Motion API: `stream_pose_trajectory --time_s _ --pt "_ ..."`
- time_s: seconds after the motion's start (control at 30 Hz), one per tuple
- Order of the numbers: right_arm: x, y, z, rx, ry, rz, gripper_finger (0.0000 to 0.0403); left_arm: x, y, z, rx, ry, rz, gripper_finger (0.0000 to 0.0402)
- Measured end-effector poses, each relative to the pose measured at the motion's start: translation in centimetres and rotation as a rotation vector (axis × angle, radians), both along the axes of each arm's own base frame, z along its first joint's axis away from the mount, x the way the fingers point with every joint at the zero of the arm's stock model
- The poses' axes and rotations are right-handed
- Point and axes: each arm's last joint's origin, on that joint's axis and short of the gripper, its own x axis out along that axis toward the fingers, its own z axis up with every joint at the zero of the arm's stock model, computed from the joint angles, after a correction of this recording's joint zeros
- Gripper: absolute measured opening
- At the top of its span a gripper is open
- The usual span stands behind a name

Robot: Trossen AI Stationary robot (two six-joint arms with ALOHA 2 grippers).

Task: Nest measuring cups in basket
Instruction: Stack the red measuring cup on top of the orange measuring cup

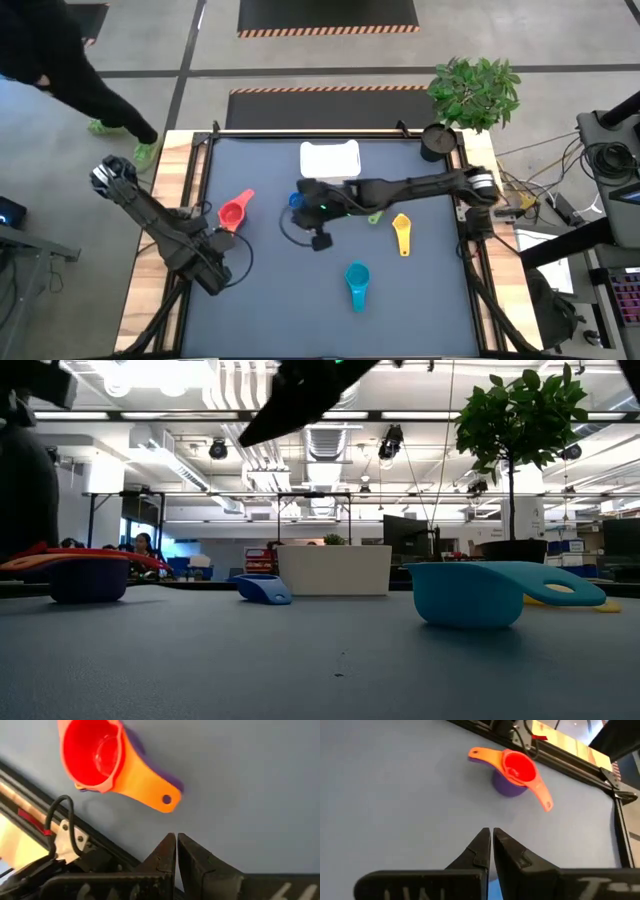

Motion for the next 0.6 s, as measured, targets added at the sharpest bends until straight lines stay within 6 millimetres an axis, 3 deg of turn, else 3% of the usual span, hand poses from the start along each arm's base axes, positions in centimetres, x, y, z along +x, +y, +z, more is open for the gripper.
stream_pose_trajectory --time_s 0.33,0.6 --pt "5.4 -4.8 -0.9 0.079 -0.032 0.016 0.0009 -1.6 1.5 -4.2 0.084 0.083 0.009 0.0" --pt "8.3 -8.2 -2.3 0.072 -0.069 -0.041 0.0009 -1.4 1.6 -5.6 0.09 0.002 -0.005 0.0"
